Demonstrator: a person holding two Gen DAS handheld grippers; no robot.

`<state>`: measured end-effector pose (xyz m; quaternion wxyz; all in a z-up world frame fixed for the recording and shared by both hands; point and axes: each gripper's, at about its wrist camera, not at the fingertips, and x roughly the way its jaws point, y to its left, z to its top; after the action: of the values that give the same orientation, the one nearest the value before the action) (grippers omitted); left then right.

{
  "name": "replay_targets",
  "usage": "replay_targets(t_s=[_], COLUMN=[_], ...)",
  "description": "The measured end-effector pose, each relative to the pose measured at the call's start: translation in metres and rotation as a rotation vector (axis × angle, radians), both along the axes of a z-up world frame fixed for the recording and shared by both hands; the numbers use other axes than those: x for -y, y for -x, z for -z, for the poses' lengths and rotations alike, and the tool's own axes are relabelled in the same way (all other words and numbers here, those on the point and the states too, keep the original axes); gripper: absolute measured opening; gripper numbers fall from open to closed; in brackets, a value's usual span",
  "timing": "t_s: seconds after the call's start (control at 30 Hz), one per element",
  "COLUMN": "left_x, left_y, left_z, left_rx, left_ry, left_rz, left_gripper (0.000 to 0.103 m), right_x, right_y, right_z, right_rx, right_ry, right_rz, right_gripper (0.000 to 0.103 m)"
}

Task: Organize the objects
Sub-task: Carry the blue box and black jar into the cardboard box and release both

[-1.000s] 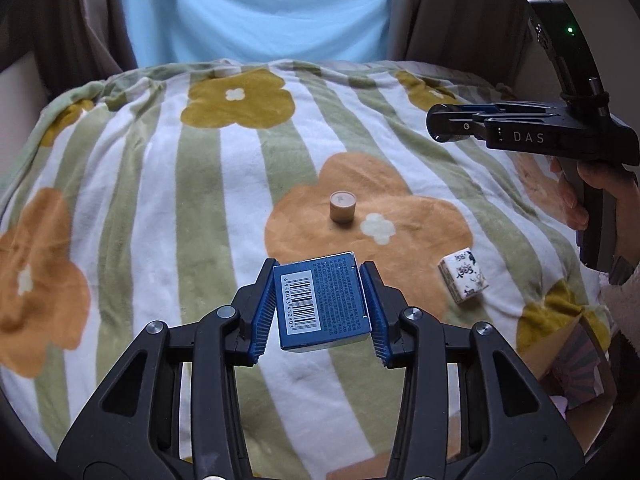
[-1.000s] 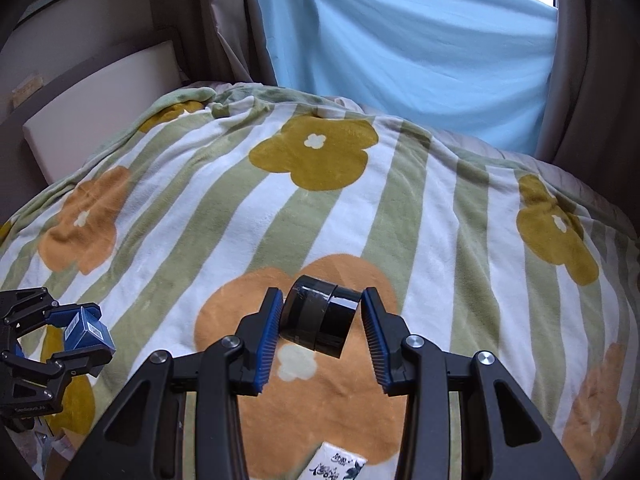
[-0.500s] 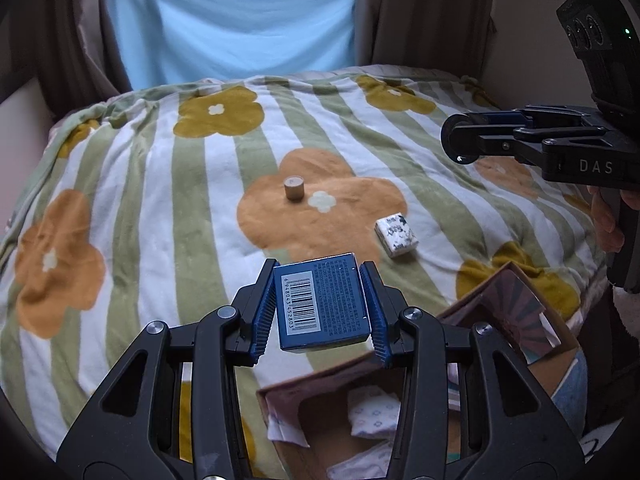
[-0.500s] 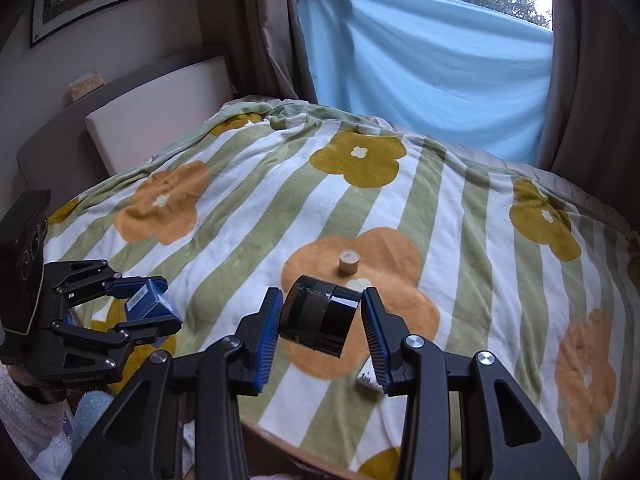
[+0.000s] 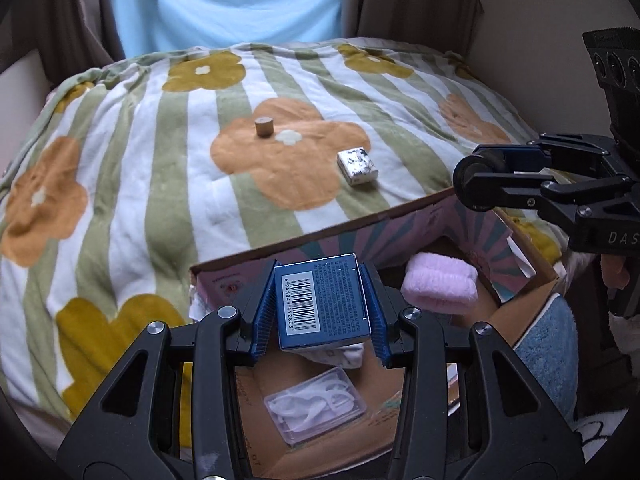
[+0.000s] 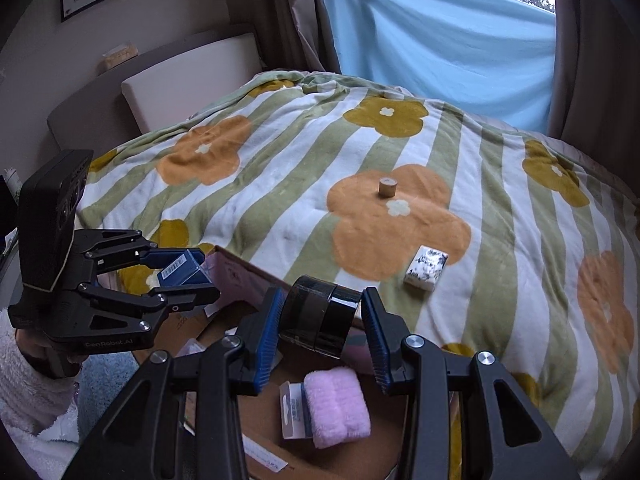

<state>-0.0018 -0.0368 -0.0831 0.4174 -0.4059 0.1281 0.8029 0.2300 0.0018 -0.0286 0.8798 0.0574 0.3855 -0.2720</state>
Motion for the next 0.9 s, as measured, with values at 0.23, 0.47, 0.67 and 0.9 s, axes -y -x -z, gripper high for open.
replay_targets(t_s=[0.23,0.47,0.67,0.9], left_x=[0.006,0.012,0.010,0.008], left_y=[-0.018,-0.023,-0.021,-0.014], left_z=[0.025,0.041,0.043,0.040], left_rx=[0.027,0.043,0.050,0.031], left_ry=[0.017,0.036,0.047,0.069], left_rz=[-0.010,-0.019,-0.009,-0.007], left_gripper=[0.037,0.037,0.037,0.037], right_x=[-0.020,-0.028,-0.032,-0.032], right_y=[0.011,0.015,0.010,0.003], right_z=[0.039,0.059,0.063,0.065], right_rx=[-0.035,-0.048,-0.058,-0.061], right_ry=[-0.047,-0.083,-0.086,-0.100], right_rz=[-0.012,-0.020,-0.034,-0.046], right_gripper=[0.037,0.037,0.037,0.037])
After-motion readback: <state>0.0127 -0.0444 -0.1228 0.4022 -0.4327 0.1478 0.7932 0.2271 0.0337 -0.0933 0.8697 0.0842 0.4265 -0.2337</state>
